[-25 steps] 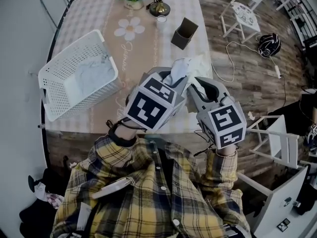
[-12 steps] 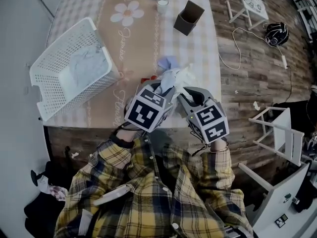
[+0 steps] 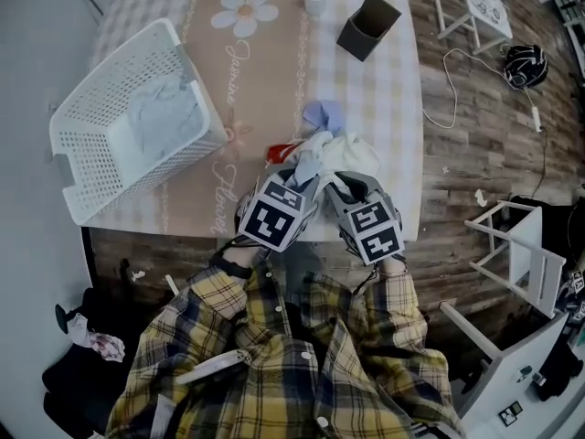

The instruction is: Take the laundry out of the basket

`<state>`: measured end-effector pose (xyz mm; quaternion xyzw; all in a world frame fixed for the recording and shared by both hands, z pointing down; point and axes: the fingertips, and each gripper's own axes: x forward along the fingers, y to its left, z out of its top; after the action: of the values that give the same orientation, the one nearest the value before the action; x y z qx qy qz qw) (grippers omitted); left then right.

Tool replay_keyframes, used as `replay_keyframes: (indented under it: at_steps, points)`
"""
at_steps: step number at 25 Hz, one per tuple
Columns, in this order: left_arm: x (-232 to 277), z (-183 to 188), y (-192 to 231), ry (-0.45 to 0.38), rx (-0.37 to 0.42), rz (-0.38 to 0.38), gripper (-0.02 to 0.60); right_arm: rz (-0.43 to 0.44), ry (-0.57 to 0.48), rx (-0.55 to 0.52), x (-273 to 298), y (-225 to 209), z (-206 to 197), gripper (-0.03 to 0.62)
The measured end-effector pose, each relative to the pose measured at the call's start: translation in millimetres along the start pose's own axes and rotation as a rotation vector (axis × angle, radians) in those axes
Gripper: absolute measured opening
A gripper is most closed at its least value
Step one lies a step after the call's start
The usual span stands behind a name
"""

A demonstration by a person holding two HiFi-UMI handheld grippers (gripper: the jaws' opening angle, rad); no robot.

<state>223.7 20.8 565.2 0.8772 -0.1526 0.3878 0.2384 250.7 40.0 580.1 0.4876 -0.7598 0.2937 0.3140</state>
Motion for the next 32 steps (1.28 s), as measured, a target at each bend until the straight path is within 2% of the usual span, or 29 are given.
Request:
replay_keyframes:
  at_steps: [6, 10, 14, 23, 27, 32]
  points:
    - [5, -7, 3, -0.006, -0.025, -0.01, 0.124, 0.029, 0.01, 0.05, 13, -4, -7, 0.106]
    - [6, -7, 4, 0.003, -0.023, -0.005, 0.13, 0.025, 0.018, 0.046, 12, -4, -7, 0.109]
    - [4, -5, 3, 0.01, -0.013, 0.005, 0.163, 0.029, 0.023, 0.04, 8, -3, -6, 0.125]
    - [-16, 14, 5, -0.045, -0.001, 0.015, 0.25, 0.101, 0.024, 0.085, -21, -2, 2, 0.249]
    - [-32, 23, 1, -0.064, 0.019, 0.01, 0.284, 0.126, -0.04, 0.104, -45, -2, 15, 0.255]
    - [-58, 36, -5, -0.122, 0.035, 0.015, 0.284, 0.116, -0.145, 0.101, -77, -4, 44, 0.255]
